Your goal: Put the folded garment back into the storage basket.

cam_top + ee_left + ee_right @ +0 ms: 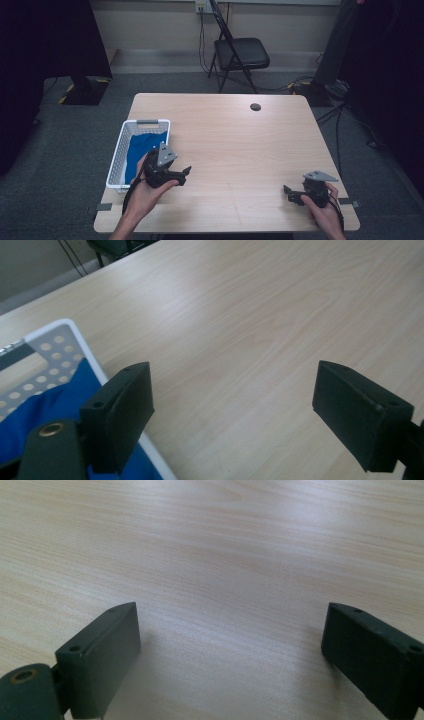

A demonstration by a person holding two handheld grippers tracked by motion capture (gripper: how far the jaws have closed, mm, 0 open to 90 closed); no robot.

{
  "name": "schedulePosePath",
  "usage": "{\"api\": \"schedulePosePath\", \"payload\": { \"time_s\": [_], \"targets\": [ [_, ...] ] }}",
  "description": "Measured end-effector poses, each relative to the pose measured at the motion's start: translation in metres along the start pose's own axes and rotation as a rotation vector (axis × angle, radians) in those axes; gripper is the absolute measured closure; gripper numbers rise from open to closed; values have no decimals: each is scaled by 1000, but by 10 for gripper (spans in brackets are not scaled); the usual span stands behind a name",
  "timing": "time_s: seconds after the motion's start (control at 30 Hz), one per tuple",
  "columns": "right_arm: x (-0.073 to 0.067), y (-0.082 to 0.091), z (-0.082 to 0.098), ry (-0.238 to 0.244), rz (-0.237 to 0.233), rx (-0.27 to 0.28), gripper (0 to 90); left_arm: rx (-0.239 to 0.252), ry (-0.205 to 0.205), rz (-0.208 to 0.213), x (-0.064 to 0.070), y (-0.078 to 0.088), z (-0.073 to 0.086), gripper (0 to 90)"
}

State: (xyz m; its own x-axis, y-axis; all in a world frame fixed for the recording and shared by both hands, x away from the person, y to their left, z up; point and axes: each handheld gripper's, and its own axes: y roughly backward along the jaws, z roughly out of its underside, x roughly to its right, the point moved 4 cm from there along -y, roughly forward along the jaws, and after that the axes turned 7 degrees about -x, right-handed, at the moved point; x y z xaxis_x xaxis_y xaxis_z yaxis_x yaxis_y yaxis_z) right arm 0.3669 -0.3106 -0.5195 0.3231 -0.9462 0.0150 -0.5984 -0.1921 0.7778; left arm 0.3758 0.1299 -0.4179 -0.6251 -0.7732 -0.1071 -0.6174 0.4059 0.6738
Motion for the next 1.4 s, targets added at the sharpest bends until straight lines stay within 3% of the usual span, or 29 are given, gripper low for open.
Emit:
{"api": "schedulePosePath", "payload": {
  "time_s": [0.13,0.77,0.97,1.03,1.27,1.4],
  "targets": [
    [0,0,0,0,0,0,76,12,3,14,6,-2,3,162],
    [0,0,0,0,0,0,76,-32,-45,108,44,-29,24,162],
    [0,0,0,0,0,0,76,-88,-14,127,49,-45,37,164],
    [0,0,0,0,0,0,76,-99,-33,122,52,-49,41,165],
    [0,0,0,0,0,0,76,-126,8,192,54,-62,51,163],
    [0,0,0,0,0,0,76,-151,22,196,52,-73,58,163]
  ]
}}
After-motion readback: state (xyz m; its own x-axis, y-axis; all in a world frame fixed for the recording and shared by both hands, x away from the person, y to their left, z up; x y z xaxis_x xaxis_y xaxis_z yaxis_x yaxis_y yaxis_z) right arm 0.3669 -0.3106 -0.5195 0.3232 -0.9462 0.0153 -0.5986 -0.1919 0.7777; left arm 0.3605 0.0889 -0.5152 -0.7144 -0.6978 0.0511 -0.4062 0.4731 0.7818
